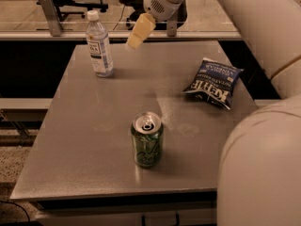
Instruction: Knock blue plastic bottle over
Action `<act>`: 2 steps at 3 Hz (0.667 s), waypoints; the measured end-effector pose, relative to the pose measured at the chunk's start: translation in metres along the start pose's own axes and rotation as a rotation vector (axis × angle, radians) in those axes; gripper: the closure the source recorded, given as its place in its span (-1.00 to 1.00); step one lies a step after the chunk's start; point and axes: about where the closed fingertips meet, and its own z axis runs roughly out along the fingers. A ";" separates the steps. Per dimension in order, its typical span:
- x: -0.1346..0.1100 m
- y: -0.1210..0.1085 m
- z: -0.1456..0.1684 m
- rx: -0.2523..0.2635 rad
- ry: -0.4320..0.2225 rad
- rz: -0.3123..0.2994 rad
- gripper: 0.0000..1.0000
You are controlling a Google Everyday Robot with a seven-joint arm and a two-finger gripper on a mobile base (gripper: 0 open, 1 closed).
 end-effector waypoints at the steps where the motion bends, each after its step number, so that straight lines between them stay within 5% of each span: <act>1: -0.020 0.006 0.022 -0.038 -0.026 -0.017 -1.00; 2: -0.041 0.017 0.038 -0.087 -0.074 -0.057 -1.00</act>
Offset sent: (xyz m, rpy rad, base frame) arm 0.0080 0.0912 -0.0065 0.1167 0.0032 0.2119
